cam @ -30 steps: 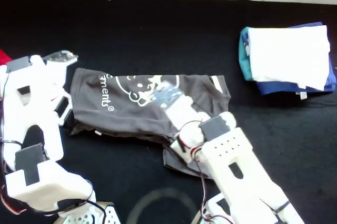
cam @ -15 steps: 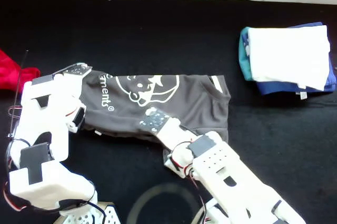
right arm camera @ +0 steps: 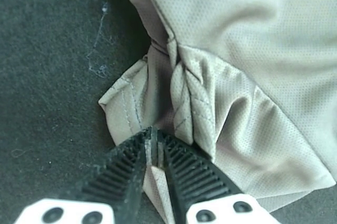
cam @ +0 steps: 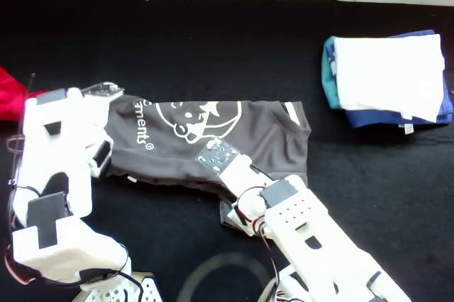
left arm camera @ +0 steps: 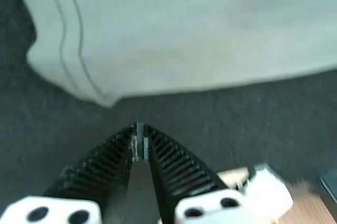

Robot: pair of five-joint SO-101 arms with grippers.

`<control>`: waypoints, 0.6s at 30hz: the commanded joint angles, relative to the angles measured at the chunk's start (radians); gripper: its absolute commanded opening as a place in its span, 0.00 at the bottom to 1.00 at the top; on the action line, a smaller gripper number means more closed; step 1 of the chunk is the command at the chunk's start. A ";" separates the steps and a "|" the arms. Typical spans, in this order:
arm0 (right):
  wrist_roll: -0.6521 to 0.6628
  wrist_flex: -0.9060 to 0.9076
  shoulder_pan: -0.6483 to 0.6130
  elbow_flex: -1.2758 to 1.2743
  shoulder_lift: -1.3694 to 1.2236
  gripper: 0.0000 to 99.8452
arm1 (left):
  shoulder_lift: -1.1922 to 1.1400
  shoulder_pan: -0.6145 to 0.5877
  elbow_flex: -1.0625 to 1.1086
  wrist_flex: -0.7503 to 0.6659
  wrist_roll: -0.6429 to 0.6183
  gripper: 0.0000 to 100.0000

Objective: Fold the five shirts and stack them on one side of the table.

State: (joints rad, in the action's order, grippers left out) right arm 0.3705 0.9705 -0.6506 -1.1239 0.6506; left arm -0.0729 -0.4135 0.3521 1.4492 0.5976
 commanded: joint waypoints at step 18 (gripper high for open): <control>0.003 -0.053 0.012 -0.070 -0.041 0.01 | 0.038 0.022 0.199 -0.356 -0.029 0.02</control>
State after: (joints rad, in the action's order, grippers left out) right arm 0.3705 0.9521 -0.6506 -1.1669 0.6429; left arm -0.0729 -0.3675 0.5424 1.1500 0.5700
